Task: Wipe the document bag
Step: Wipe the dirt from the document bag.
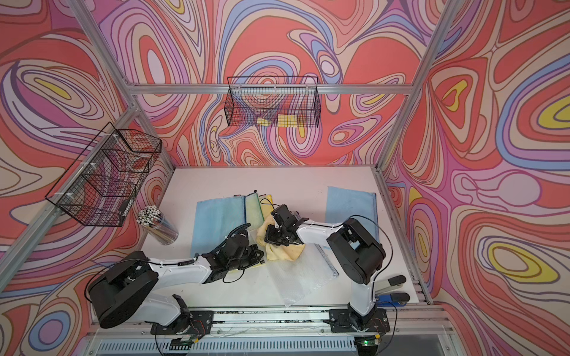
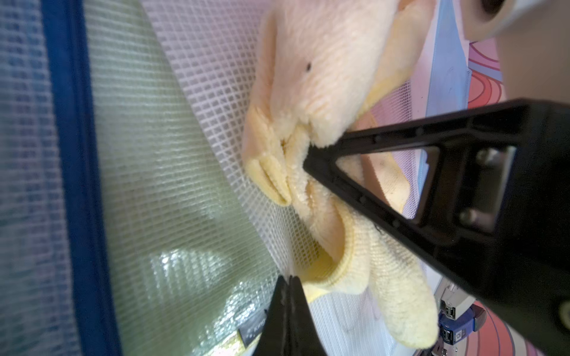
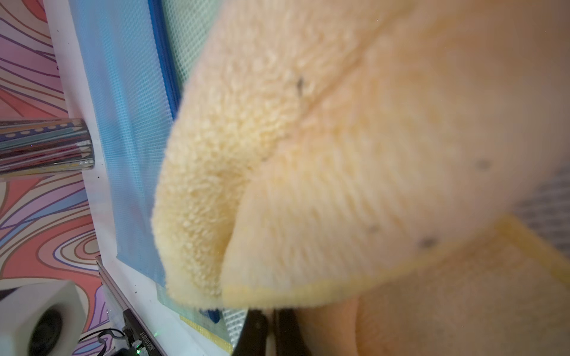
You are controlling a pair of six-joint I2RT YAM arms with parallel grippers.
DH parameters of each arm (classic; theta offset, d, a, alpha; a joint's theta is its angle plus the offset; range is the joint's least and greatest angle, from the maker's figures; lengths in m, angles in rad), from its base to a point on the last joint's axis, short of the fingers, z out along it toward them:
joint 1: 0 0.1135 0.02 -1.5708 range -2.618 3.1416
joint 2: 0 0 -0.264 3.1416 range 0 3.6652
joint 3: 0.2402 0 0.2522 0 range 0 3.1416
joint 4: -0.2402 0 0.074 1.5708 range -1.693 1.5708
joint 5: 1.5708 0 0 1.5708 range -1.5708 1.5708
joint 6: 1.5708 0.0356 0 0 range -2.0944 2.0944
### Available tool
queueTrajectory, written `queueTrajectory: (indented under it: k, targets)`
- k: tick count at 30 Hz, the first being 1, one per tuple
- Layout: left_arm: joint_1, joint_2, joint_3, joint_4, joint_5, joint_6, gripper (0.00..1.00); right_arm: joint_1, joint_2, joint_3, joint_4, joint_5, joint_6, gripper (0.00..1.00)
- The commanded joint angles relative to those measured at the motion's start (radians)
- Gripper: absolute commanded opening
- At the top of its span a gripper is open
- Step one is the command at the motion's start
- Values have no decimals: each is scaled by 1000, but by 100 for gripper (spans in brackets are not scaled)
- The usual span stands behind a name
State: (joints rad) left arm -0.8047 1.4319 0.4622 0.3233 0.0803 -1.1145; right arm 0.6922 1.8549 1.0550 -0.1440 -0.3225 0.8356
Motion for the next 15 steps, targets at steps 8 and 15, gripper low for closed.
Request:
queueTrajectory:
  k: [8, 15]
  targets:
    - [20, -65, -19, -39, -25, 1, 0, -199, -44, -137, -18, 29, -51, 0]
    - [29, -57, -26, -33, -13, 3, 0, -282, -111, -159, -58, -5, -105, 0]
